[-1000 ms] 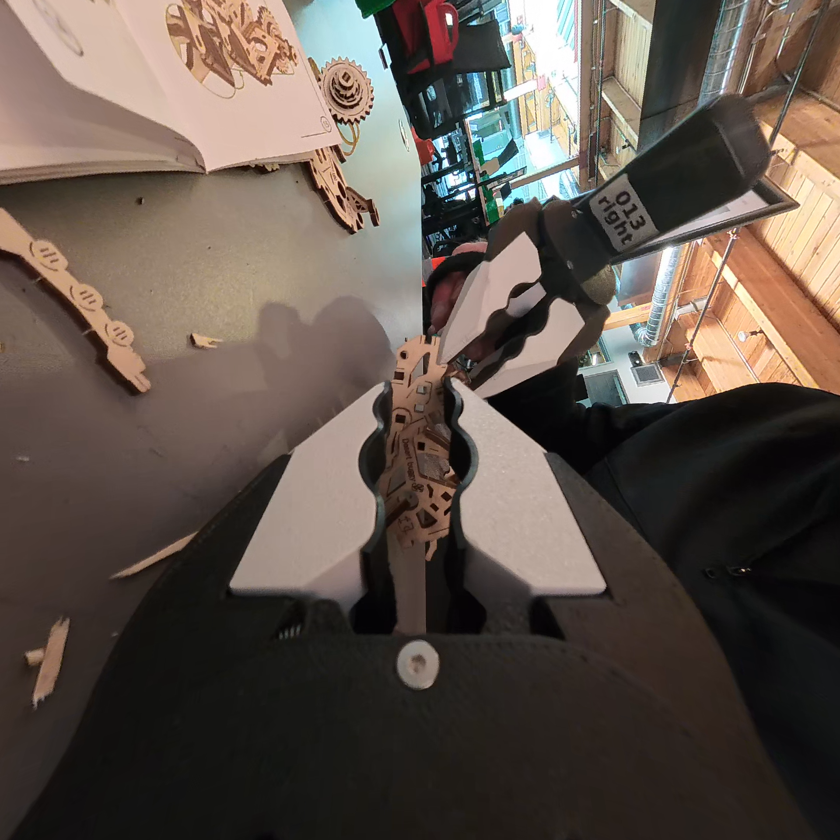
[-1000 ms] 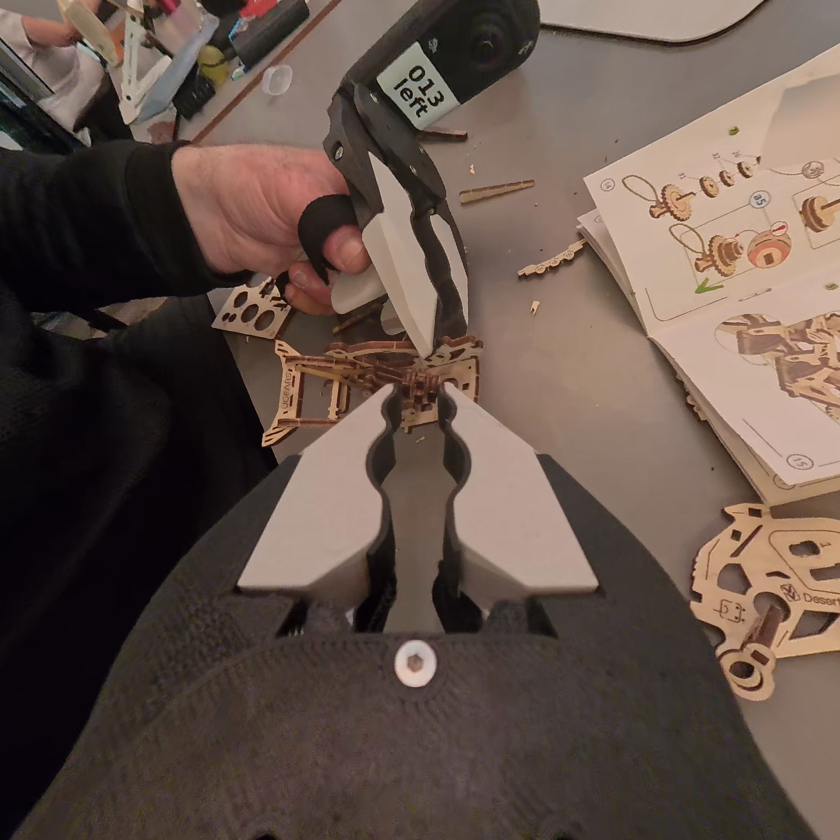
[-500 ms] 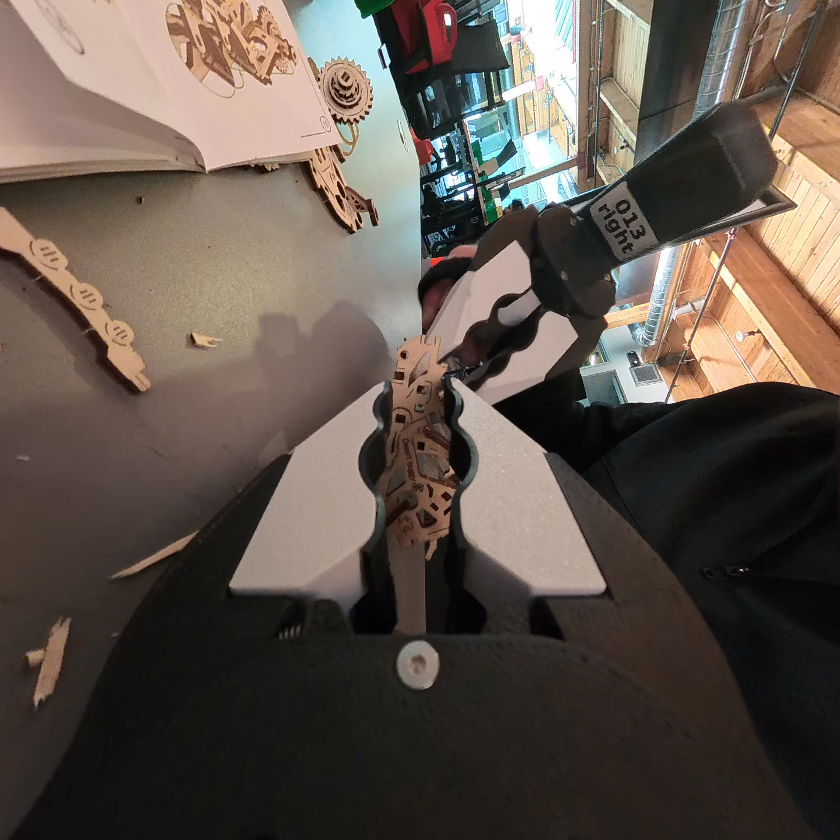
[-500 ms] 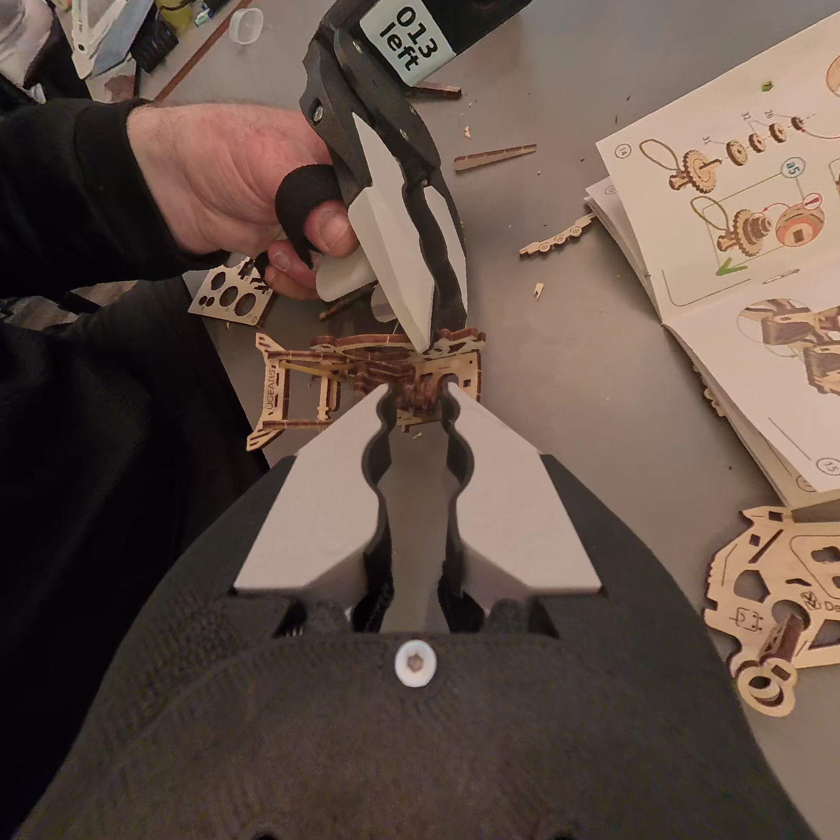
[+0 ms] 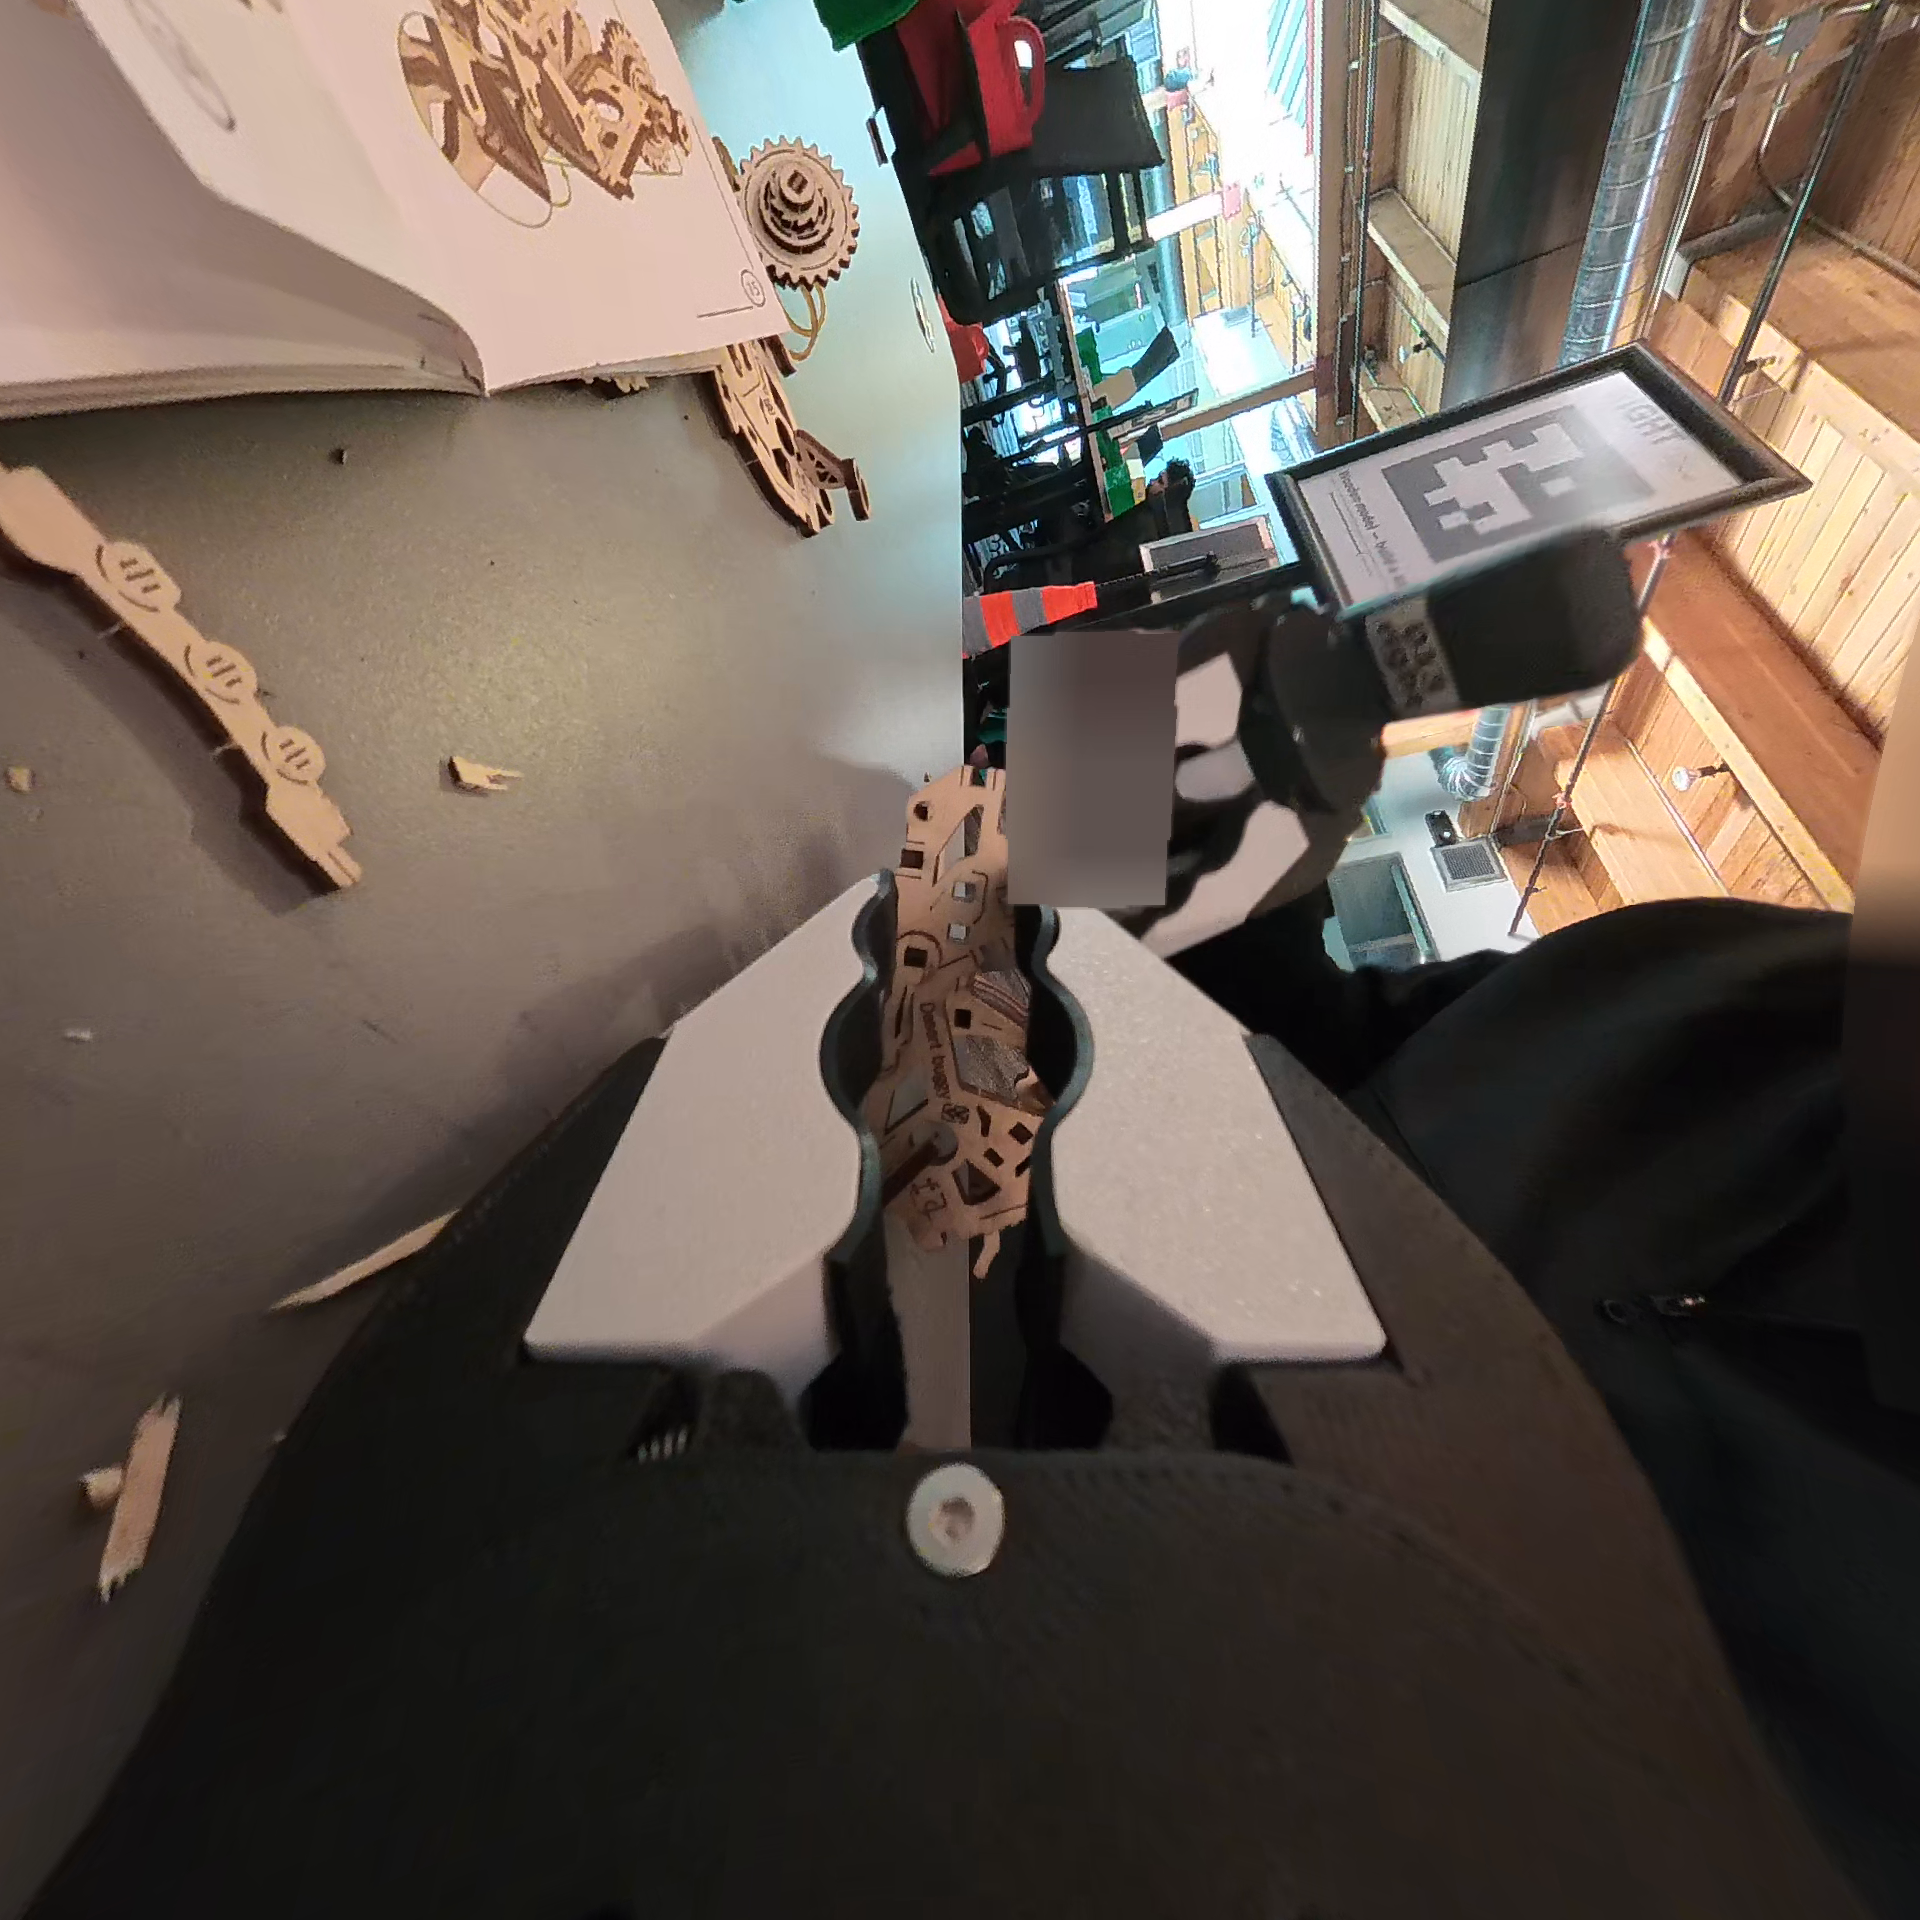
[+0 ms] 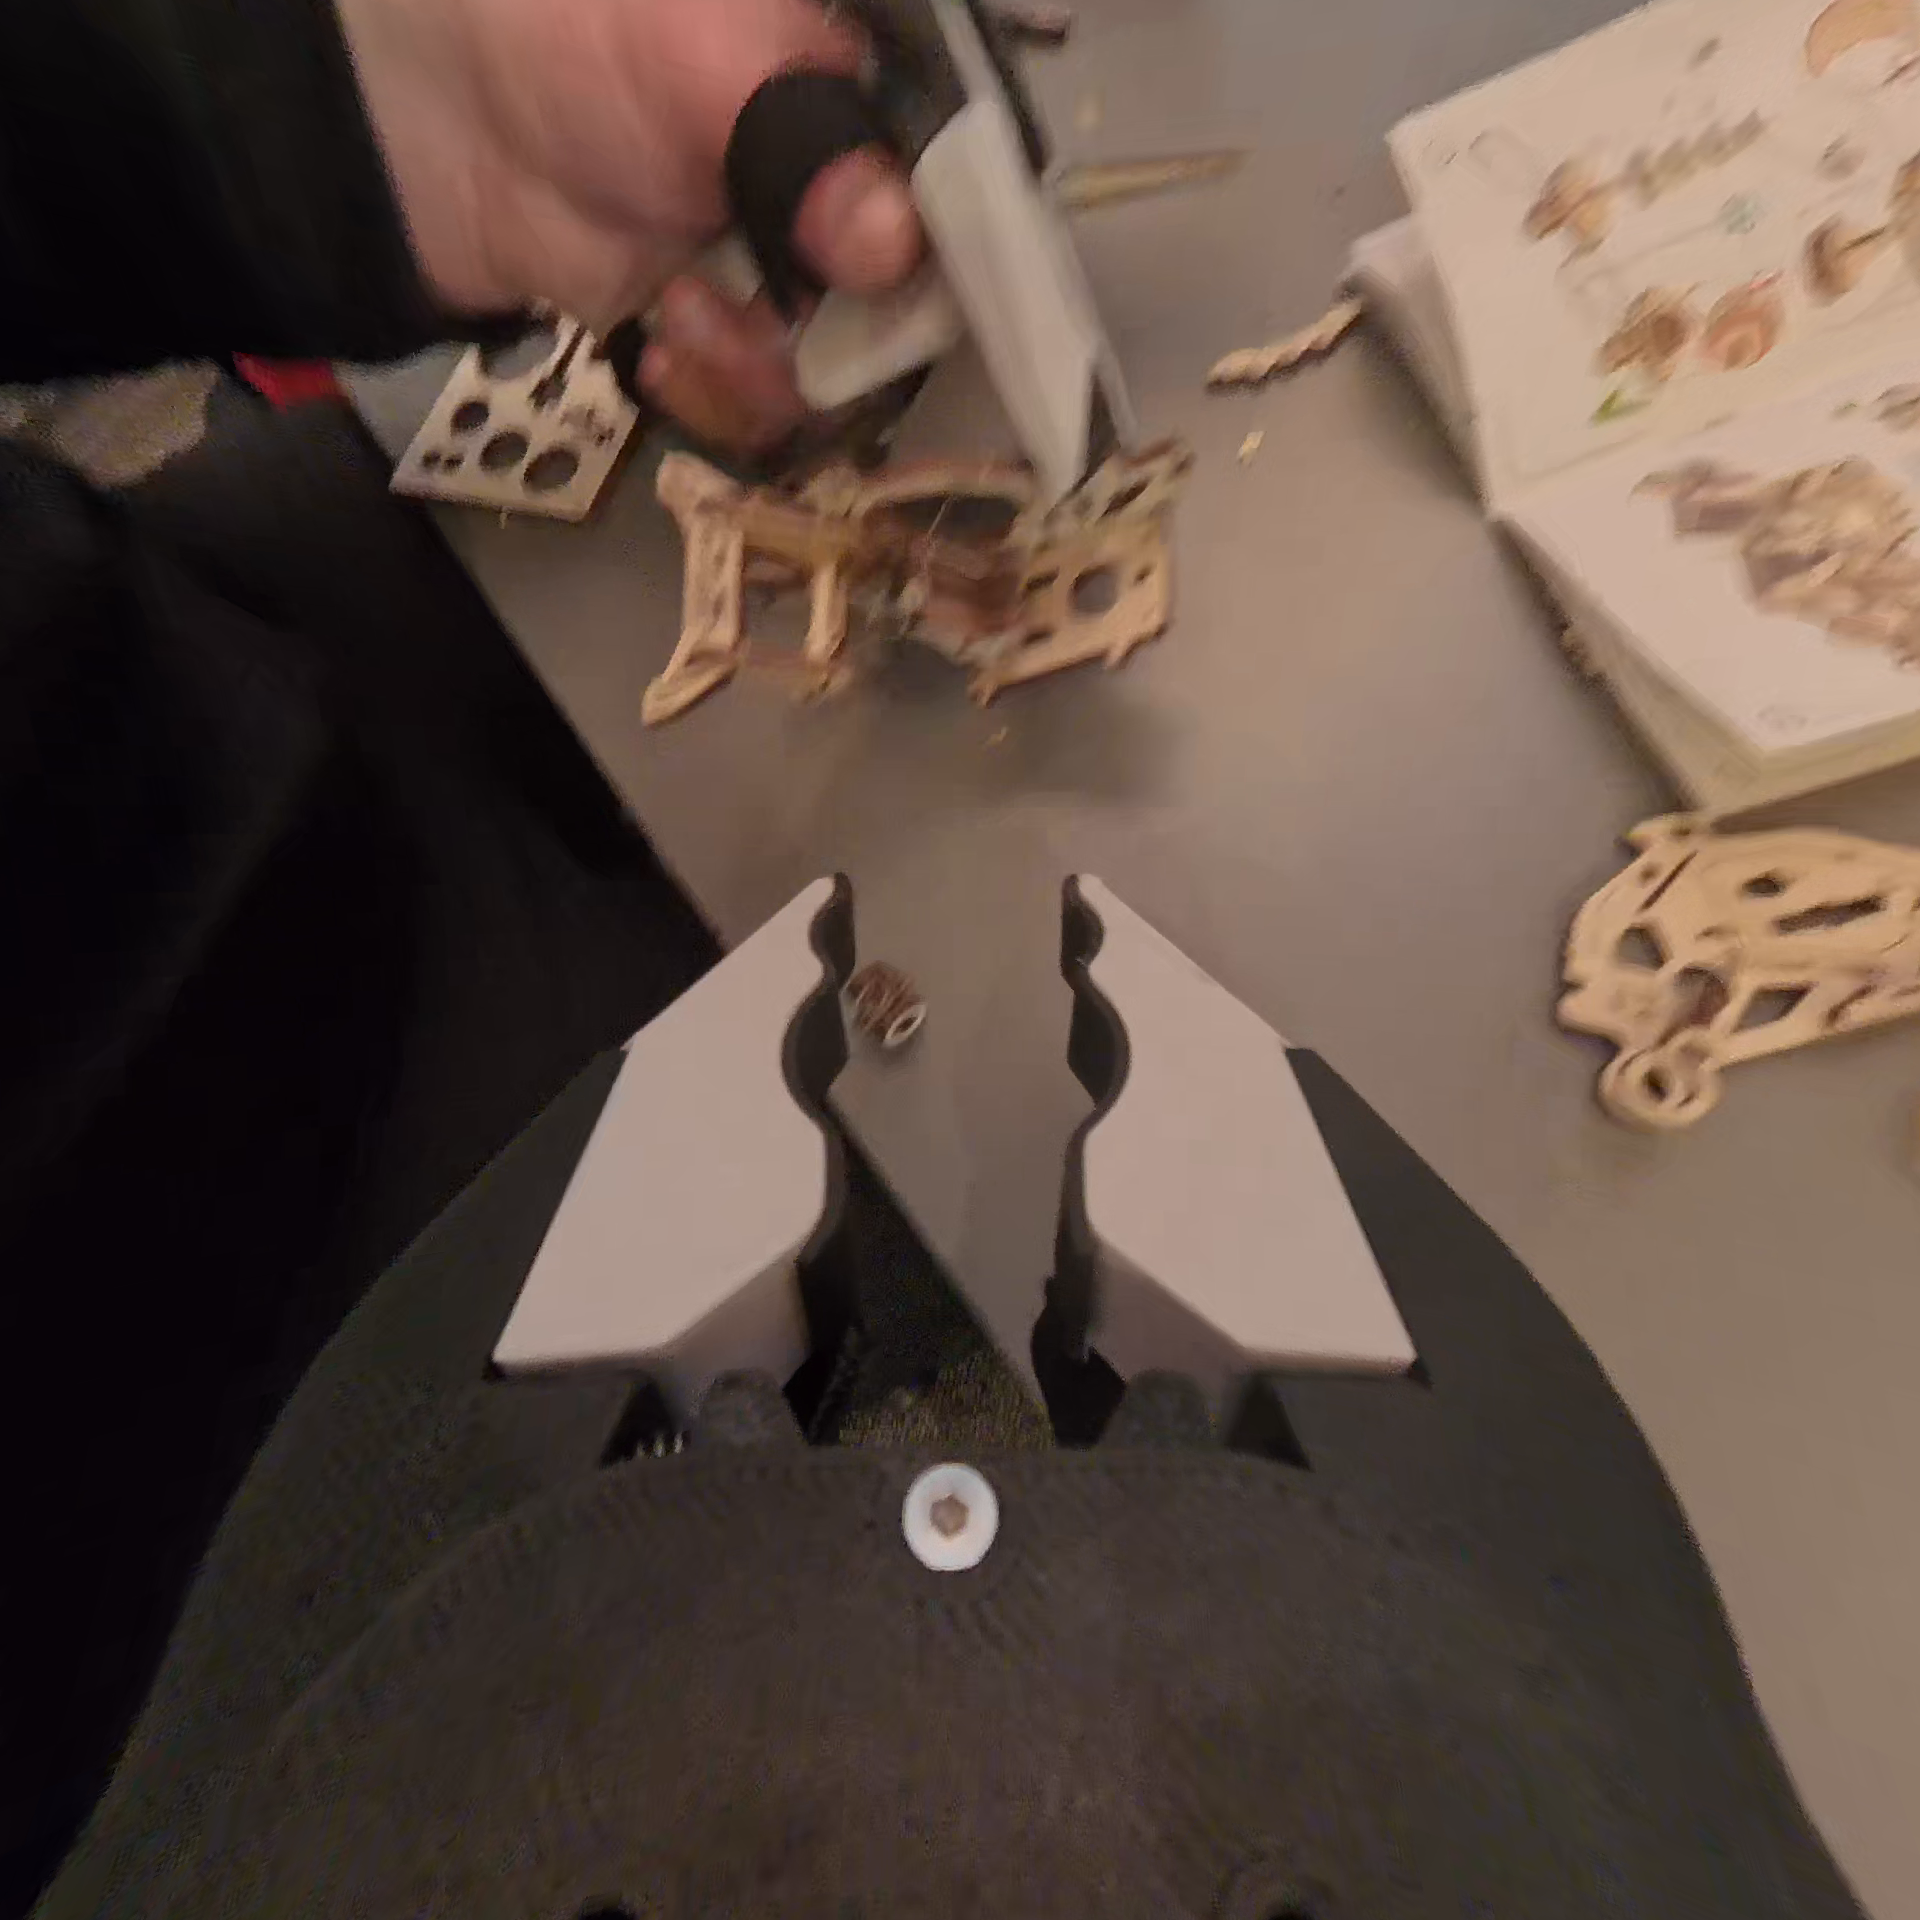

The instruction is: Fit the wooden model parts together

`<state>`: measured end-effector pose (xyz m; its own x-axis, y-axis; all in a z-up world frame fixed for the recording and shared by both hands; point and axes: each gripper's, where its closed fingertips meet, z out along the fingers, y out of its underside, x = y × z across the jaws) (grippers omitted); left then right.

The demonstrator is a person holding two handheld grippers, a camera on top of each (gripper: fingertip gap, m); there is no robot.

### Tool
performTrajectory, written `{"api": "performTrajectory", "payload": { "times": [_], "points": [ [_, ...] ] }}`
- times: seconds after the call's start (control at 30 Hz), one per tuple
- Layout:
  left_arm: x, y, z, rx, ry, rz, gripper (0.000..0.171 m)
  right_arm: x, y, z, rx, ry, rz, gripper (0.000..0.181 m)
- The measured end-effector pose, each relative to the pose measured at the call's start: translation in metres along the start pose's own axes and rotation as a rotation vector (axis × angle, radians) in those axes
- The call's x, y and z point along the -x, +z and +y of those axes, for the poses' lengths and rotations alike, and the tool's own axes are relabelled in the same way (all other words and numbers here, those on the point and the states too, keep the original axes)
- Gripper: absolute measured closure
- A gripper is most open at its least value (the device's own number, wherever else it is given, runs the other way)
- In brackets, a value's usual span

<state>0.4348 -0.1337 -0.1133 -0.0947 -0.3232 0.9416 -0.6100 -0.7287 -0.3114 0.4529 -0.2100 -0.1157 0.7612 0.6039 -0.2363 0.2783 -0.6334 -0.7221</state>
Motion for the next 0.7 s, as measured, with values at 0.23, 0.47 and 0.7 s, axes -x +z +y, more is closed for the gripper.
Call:
{"api": "performTrajectory", "payload": {
  "times": [0.23,0.47,0.7],
  "points": [
    [0.001,0.000,0.000,-0.003,0.006,-0.009,0.152,0.014,0.021,0.041,-0.020,-0.158,0.156,0.158],
    [0.001,0.000,-0.002,-0.014,0.010,-0.012,0.152,0.005,0.024,0.033,-0.066,-0.115,0.122,0.154],
    [0.000,0.000,-0.001,-0.006,0.007,-0.005,0.151,0.005,0.015,0.039,-0.081,-0.131,0.094,0.155]
  ]
}}
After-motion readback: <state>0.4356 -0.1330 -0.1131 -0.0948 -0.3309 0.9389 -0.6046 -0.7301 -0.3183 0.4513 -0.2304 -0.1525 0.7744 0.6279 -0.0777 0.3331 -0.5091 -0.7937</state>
